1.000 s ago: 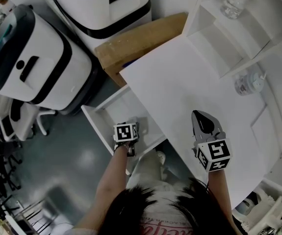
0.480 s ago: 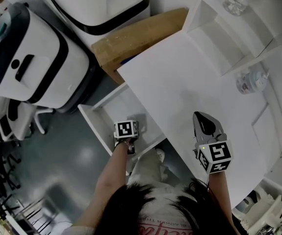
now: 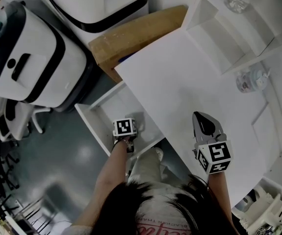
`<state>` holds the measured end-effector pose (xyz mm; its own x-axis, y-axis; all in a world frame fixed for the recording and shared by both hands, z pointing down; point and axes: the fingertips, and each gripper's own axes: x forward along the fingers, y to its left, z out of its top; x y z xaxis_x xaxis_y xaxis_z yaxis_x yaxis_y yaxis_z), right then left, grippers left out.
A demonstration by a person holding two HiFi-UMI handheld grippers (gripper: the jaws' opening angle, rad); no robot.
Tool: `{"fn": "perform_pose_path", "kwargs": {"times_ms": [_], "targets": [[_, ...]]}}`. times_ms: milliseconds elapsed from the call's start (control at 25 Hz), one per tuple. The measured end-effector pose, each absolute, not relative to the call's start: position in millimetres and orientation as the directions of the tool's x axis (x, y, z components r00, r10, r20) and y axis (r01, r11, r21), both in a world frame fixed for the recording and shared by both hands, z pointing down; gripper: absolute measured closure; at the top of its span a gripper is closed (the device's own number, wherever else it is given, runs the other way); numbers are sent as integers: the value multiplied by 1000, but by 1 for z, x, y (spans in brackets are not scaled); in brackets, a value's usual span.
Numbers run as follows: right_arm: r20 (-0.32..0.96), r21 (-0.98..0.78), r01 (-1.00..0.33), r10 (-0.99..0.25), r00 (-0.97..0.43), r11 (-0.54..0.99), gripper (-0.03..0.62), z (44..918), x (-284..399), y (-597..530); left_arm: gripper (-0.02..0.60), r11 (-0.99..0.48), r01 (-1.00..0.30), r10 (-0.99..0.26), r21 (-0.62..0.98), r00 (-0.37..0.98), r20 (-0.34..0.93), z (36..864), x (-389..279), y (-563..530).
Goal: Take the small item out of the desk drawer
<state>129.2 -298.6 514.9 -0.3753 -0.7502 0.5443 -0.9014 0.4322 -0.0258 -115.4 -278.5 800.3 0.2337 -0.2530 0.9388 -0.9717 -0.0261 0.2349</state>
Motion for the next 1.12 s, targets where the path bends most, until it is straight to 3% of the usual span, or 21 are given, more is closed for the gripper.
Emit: {"fn": "perform_pose_path", "kwargs": {"times_ms": [1120], "targets": [[495,-80,-902,-769,-405,424,592,493,123,-297,400,-20,-970,-374,242,232,898,754,-119,-293]]}}
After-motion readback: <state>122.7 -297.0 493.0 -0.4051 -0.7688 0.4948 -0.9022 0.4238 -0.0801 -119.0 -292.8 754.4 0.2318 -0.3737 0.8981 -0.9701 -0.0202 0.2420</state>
